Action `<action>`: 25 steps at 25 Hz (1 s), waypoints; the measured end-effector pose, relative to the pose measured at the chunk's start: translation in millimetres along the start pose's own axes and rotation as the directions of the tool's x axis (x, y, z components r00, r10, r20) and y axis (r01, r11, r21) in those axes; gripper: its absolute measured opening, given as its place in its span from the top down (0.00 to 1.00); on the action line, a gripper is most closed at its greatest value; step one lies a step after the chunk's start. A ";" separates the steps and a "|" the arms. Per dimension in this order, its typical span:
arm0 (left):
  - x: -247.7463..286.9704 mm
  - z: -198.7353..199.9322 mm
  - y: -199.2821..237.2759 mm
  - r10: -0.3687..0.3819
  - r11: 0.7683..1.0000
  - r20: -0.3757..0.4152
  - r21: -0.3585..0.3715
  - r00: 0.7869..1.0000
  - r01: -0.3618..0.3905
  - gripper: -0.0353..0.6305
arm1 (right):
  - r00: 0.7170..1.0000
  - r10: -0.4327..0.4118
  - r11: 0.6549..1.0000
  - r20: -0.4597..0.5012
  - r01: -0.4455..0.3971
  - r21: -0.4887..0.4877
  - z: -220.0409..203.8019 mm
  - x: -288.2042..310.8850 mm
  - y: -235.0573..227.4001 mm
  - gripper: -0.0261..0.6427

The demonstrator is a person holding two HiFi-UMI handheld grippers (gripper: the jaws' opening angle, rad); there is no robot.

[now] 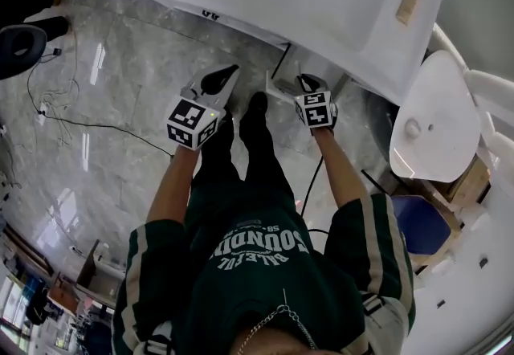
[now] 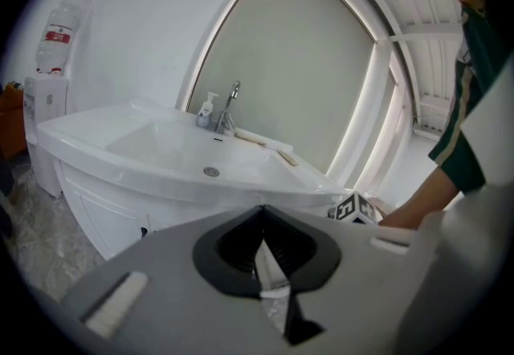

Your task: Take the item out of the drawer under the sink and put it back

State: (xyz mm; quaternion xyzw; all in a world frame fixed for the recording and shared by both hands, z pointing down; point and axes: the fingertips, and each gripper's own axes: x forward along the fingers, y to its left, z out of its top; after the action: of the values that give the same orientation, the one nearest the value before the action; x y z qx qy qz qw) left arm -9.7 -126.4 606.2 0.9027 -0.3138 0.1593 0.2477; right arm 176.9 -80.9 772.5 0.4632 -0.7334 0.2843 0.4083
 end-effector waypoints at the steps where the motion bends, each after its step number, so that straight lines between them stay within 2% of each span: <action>1: 0.1 -4.5 1.0 0.002 1.000 -0.006 -0.002 1.000 -0.002 0.87 | 1.000 -0.003 1.000 -0.016 0.003 0.002 -5.1 8.8 -1.7 0.89; 8: -2.1 -32.0 10.2 0.018 1.000 -0.049 -0.018 0.999 -0.019 0.87 | 0.991 -0.039 0.997 -0.127 0.047 0.062 -40.3 59.6 -22.9 0.89; 13: -6.3 -50.1 20.4 0.041 0.998 -0.068 -0.043 0.997 -0.044 0.87 | 0.974 -0.055 0.995 -0.219 0.072 0.072 -56.7 91.5 -37.2 0.89; 19: -13.9 -68.6 29.0 0.070 0.995 -0.096 -0.059 0.993 -0.075 0.87 | 0.949 -0.023 0.995 -0.316 0.052 0.083 -86.0 123.1 -42.0 0.89; 25: -18.5 -75.6 39.4 0.094 0.993 -0.108 -0.068 0.990 -0.101 0.87 | 0.936 -0.006 0.993 -0.353 0.046 0.105 -94.9 139.6 -44.2 0.89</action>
State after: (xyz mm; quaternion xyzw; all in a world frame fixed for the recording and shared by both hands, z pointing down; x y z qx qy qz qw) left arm -59.0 -102.9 674.2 0.8670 -0.3498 0.2063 0.2888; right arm 215.8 -85.9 942.4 0.4366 -0.6253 0.3977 0.5102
